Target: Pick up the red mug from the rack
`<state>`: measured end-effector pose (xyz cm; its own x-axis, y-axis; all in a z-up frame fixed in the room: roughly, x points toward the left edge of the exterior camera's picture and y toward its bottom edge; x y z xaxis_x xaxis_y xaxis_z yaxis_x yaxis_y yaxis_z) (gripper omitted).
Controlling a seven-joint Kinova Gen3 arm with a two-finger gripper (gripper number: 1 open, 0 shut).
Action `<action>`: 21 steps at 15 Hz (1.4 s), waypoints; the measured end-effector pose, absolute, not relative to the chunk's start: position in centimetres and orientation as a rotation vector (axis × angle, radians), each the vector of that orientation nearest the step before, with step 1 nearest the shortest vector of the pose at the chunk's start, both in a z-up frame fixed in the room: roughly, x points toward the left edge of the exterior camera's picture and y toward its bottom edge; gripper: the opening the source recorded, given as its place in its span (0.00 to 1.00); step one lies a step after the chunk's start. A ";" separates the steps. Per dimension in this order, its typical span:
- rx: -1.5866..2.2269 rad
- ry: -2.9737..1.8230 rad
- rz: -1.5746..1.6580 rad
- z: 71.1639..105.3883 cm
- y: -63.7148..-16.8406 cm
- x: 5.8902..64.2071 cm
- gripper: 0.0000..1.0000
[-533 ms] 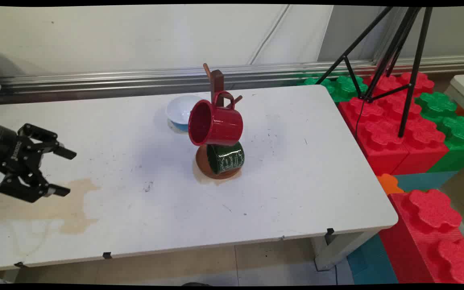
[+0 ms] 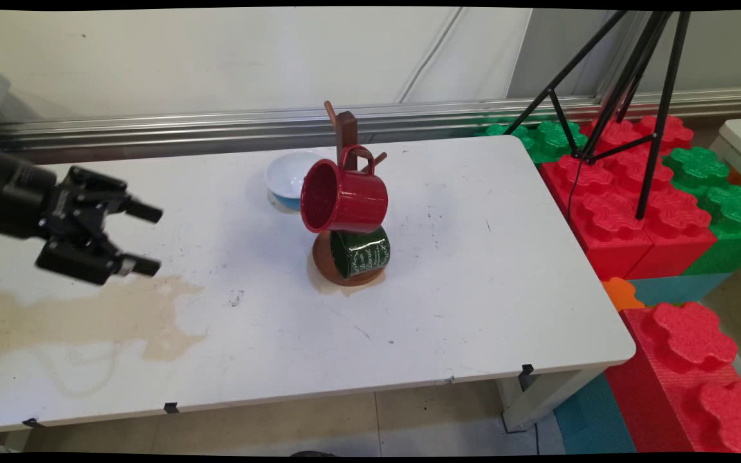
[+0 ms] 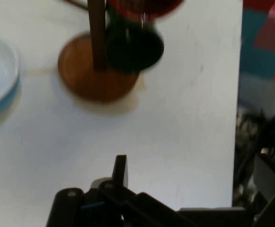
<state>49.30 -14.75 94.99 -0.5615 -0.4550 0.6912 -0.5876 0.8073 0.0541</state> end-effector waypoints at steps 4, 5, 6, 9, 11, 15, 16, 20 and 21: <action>0.785 -2.141 0.228 96.0 -15.9 47.4 1.00; 0.794 -2.118 0.226 96.1 -16.1 46.9 1.00; 0.806 -2.089 0.223 96.1 -16.4 46.2 1.00; 0.835 -2.027 0.210 96.1 -17.2 44.3 1.00; 0.849 -2.000 0.200 96.0 -17.6 43.2 1.00; 0.882 -1.965 0.183 95.2 -18.5 41.0 1.00; 0.888 -1.962 0.176 94.9 -18.7 40.5 1.00; 0.904 -1.950 0.155 93.7 -19.5 38.4 1.00; 0.907 -1.948 0.154 93.5 -19.7 38.1 1.00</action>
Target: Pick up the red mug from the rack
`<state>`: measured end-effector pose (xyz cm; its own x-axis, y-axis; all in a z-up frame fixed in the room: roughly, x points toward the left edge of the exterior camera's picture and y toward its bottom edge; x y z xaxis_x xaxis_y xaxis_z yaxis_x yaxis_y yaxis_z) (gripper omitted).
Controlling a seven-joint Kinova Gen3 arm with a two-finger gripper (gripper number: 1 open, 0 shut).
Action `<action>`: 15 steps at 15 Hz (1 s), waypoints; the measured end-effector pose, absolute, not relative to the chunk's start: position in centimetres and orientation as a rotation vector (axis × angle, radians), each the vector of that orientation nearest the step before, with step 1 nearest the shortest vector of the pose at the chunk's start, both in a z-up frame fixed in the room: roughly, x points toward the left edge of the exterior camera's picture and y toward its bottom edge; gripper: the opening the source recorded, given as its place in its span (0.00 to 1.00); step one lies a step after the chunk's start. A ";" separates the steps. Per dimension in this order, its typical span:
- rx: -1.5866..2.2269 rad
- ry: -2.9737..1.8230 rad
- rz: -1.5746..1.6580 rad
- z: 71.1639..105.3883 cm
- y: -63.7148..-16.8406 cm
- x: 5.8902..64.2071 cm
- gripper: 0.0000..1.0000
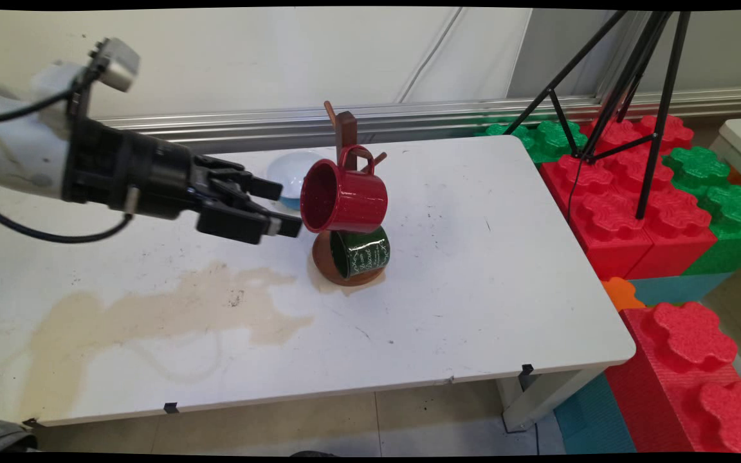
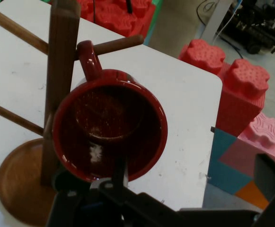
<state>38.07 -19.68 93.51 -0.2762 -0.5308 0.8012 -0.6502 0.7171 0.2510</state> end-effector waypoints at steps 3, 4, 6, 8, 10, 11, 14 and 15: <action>0.923 -1.936 0.154 92.5 -20.5 36.5 1.00; 0.927 -1.932 0.155 92.2 -20.8 36.0 1.00; 0.936 -1.926 0.158 91.8 -21.2 35.3 1.00; 0.943 -1.921 0.161 91.2 -21.7 34.4 1.00; 0.945 -1.919 0.165 90.9 -22.1 33.8 1.00; 0.946 -1.918 0.166 90.7 -22.4 33.4 1.00; 0.951 -1.914 0.175 90.3 -23.0 32.6 1.00; 0.953 -1.913 0.180 90.1 -23.2 32.3 1.00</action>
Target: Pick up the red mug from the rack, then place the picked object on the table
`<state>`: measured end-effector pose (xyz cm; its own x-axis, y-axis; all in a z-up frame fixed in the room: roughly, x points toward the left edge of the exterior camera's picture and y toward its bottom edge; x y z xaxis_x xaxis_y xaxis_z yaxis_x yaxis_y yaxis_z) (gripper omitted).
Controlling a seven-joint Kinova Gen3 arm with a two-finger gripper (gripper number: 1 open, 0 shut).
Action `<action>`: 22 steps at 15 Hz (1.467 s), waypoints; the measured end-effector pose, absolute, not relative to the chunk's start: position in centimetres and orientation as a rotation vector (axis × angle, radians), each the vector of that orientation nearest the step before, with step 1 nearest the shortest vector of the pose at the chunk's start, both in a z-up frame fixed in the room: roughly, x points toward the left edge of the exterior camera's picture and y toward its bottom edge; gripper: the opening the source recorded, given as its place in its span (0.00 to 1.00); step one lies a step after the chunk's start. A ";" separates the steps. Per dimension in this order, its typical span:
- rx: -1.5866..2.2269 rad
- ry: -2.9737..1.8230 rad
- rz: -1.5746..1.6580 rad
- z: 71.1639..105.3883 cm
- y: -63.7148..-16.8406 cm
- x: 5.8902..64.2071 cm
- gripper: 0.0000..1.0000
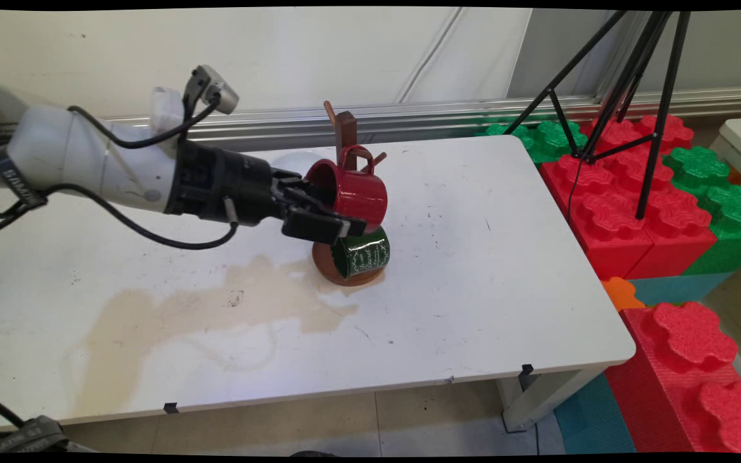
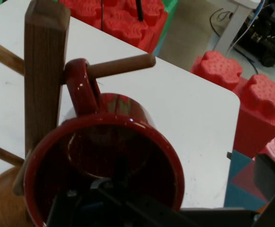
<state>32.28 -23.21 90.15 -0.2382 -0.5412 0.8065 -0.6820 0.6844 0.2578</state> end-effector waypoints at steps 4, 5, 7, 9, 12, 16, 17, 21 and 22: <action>0.953 -1.920 0.195 89.8 -23.7 31.4 0.00; 0.953 -1.921 0.197 89.7 -23.8 31.4 0.00; 0.953 -1.925 0.206 89.6 -23.9 31.2 0.00; 0.958 -1.928 0.218 89.6 -24.0 31.0 0.00; 0.967 -1.933 0.229 89.6 -23.9 31.0 0.00; 0.973 -1.937 0.242 89.9 -23.6 31.1 0.00; 0.975 -1.937 0.247 90.1 -23.6 31.2 0.00; 0.971 -1.938 0.264 90.6 -23.4 31.2 0.00; 0.968 -1.939 0.267 90.8 -23.3 31.2 0.00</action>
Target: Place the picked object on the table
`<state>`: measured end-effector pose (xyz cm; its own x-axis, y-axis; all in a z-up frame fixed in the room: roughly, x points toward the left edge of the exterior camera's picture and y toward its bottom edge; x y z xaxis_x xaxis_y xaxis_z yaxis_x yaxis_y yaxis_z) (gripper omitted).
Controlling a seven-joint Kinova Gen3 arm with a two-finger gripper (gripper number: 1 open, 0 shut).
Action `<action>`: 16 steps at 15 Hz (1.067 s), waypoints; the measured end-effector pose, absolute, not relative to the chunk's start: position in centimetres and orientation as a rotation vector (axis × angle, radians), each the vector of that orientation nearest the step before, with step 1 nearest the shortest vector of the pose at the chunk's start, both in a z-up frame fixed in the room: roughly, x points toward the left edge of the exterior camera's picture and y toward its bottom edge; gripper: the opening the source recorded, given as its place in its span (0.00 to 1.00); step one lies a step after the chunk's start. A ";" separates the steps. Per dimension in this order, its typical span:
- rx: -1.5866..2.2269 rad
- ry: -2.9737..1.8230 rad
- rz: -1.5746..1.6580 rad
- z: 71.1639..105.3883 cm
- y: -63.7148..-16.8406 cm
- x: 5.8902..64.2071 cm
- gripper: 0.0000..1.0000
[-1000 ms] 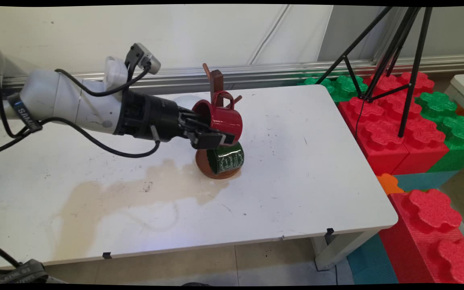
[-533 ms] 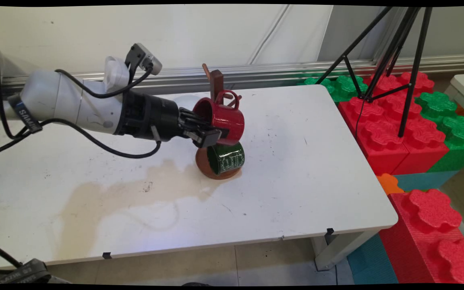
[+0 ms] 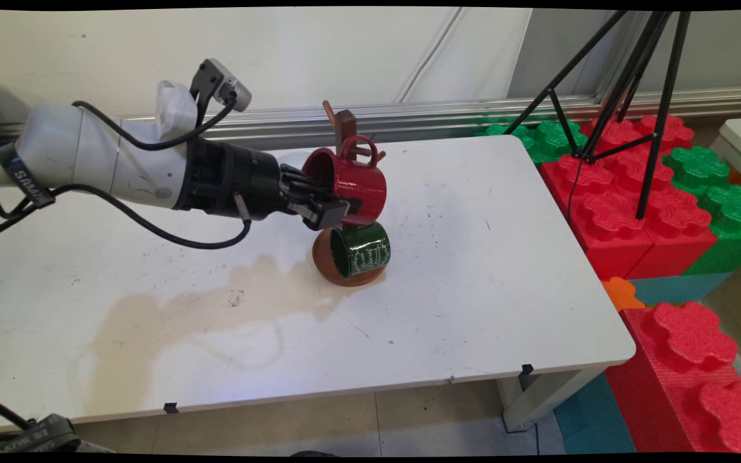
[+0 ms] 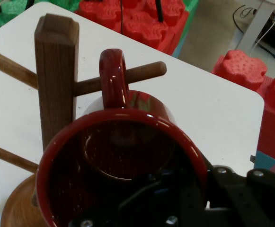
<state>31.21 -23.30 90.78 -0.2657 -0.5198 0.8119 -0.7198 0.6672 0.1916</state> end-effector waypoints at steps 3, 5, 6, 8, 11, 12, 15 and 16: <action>0.945 -1.950 0.271 91.0 -23.0 31.0 0.00; 0.920 -1.962 0.271 91.3 -22.7 30.7 0.00; 0.905 -1.969 0.271 91.4 -22.5 30.6 0.00; 0.879 -1.979 0.270 91.6 -22.3 30.3 0.00; 0.819 -2.003 0.270 91.9 -21.9 29.9 0.00; 0.801 -2.010 0.271 92.0 -21.8 29.8 0.00; 0.760 -2.028 0.278 92.3 -21.8 29.8 0.00; 0.745 -2.036 0.280 92.4 -21.7 29.8 0.00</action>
<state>29.84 -21.73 92.44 -0.3939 -0.3955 0.8297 -0.6051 0.7911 0.0898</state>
